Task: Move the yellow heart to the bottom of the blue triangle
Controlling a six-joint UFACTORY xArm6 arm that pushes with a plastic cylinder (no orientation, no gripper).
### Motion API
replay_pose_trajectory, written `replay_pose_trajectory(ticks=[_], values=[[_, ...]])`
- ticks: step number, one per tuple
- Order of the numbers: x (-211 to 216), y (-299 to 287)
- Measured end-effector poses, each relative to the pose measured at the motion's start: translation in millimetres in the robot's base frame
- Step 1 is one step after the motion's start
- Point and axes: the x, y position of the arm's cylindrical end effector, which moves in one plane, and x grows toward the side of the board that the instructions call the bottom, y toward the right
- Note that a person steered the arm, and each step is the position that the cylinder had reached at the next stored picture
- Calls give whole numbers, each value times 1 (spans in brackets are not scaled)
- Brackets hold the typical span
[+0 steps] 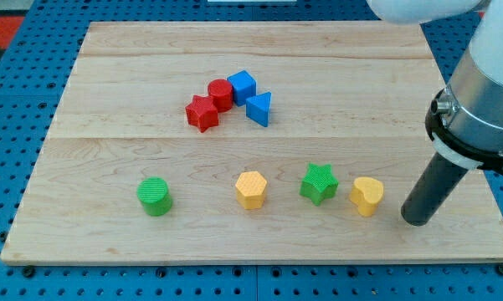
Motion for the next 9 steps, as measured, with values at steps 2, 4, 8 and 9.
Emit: replay_pose_trajectory(ticks=[2, 4, 8, 9], values=[[0, 1], [-5, -15], [-35, -46], [-35, -46]])
